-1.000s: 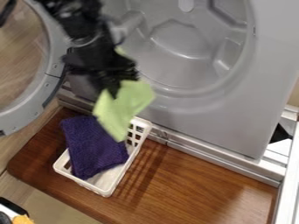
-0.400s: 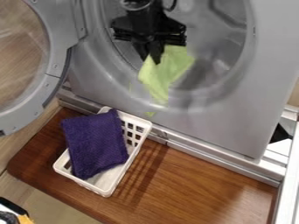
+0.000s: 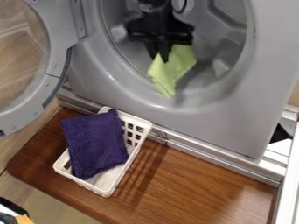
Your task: Put the green cloth in the washing machine
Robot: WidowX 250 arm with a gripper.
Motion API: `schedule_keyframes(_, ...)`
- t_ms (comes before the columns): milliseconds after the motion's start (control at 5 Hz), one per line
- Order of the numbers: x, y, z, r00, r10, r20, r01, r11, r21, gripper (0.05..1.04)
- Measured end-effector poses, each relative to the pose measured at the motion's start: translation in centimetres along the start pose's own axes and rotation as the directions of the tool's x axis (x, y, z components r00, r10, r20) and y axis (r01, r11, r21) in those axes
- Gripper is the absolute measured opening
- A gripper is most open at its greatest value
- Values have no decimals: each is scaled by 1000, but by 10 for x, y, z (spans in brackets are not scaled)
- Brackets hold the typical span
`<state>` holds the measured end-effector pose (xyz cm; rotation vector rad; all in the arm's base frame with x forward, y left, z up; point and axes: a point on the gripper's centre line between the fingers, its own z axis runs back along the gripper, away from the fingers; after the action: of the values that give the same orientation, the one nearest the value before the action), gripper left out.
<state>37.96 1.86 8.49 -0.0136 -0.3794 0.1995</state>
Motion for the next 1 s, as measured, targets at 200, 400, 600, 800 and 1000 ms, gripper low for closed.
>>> schedule_keyframes(200,1,-1,-14,999,25,-30,-25,1000,-1,122)
schedule_keyframes(400,6,-1,-16,999,33,-37,-33,999,1,316)
schedule_keyframes(600,0,3,-20,997,62,-39,-61,998,23,615)
schedule_keyframes(800,-6,5,-19,997,68,-46,-66,997,33,910)
schedule_keyframes(1000,-9,6,-12,997,73,-39,-72,997,35,1009)
